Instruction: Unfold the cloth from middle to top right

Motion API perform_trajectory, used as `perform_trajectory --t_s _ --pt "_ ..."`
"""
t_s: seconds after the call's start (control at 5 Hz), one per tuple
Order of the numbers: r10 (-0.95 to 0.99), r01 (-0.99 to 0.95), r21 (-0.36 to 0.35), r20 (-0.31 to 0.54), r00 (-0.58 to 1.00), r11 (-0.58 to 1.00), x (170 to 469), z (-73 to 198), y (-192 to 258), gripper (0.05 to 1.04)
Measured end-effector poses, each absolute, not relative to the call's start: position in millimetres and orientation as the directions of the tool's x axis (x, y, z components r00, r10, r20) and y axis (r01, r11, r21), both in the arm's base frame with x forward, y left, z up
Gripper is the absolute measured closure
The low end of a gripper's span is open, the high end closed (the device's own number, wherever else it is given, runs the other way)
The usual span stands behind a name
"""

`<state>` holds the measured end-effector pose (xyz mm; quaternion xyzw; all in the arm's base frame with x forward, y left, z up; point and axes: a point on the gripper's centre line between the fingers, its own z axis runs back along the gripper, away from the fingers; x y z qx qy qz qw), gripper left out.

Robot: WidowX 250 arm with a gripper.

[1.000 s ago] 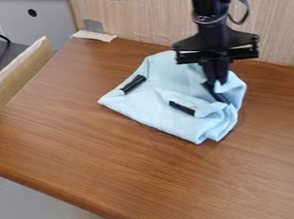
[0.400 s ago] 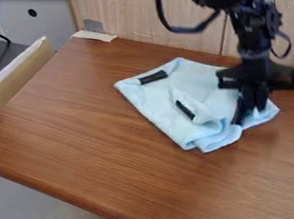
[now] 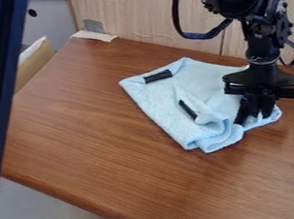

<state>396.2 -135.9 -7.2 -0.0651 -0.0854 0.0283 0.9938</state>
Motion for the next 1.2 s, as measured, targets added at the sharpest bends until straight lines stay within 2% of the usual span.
perform_trajectory --t_s 0.4,0.6,0.8,1.2 --pt "0.074 -0.060 -0.099 0.145 0.987 0.993 392.5 -7.2 -130.9 0.323" --pt "0.083 -0.066 -0.127 0.134 0.987 0.990 389.8 -2.7 -132.2 0.093" --pt "0.090 -0.076 -0.117 0.127 0.988 0.990 388.0 1.0 -129.7 0.079" --pt "0.093 -0.069 -0.131 0.186 0.978 0.989 388.0 48.0 -126.0 0.083"
